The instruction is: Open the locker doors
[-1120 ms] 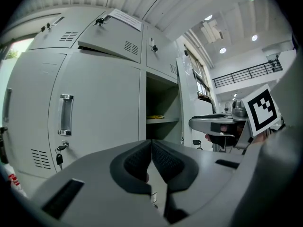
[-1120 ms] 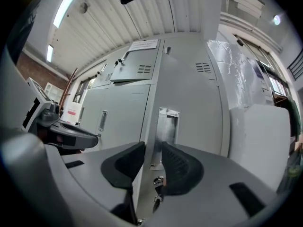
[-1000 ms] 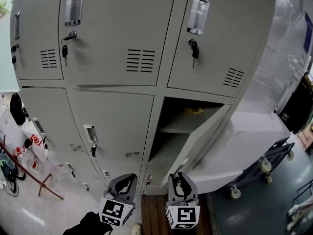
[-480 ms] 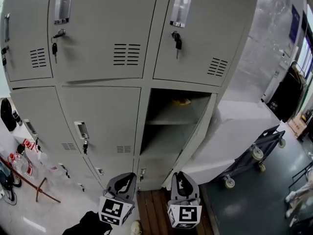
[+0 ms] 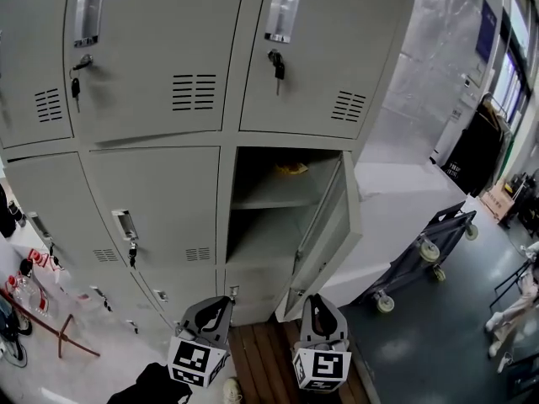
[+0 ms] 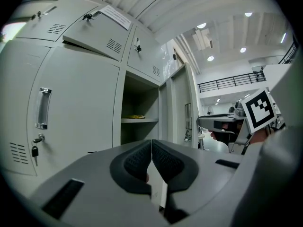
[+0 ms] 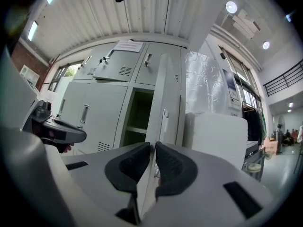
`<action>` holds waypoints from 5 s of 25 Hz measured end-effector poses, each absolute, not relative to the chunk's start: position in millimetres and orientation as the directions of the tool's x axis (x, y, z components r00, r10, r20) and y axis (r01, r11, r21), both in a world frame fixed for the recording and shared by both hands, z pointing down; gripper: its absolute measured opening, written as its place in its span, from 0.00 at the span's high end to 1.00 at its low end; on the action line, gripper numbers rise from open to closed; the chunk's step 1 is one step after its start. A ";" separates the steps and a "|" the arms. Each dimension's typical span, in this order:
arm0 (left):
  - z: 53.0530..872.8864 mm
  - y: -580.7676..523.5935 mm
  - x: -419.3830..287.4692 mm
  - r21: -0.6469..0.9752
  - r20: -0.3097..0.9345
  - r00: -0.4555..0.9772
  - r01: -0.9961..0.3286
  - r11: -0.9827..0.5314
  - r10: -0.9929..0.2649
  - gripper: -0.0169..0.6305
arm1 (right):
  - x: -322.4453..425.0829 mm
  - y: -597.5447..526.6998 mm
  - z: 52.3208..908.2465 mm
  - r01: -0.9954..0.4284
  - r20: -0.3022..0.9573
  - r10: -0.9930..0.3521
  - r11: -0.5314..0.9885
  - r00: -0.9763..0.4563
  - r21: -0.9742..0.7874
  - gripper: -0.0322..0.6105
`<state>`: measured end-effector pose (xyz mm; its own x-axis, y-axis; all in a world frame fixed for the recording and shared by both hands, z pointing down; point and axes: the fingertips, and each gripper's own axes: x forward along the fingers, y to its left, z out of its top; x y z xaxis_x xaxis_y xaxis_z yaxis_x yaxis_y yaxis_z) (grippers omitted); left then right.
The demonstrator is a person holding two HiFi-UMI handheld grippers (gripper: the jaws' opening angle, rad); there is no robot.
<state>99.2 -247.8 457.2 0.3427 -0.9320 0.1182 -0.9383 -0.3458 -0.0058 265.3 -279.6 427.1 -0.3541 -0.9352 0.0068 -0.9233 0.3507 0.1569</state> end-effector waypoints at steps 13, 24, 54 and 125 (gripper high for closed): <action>455.1 -259.3 143.8 -0.008 0.111 0.438 -0.897 -0.442 -0.892 0.94 | 318.4 -281.9 427.8 -0.960 0.011 -0.970 0.243 -0.244 0.137 0.87; 455.8 -272.4 169.6 -0.006 0.112 0.478 -0.876 -0.482 -0.871 0.94 | 355.8 -291.8 428.8 -0.978 0.010 -0.988 0.156 -0.156 0.139 0.92; 464.5 -319.2 209.8 -0.011 0.142 0.528 -0.845 -0.535 -0.837 0.94 | 433.5 -332.5 430.1 -0.994 0.000 -1.000 0.024 -0.024 0.106 0.93; 423.9 -76.2 -41.7 -0.062 0.048 -0.031 -0.998 0.028 -0.998 0.94 | 93.2 -137.9 442.9 -0.694 -0.010 -0.696 0.714 -0.718 0.089 0.92</action>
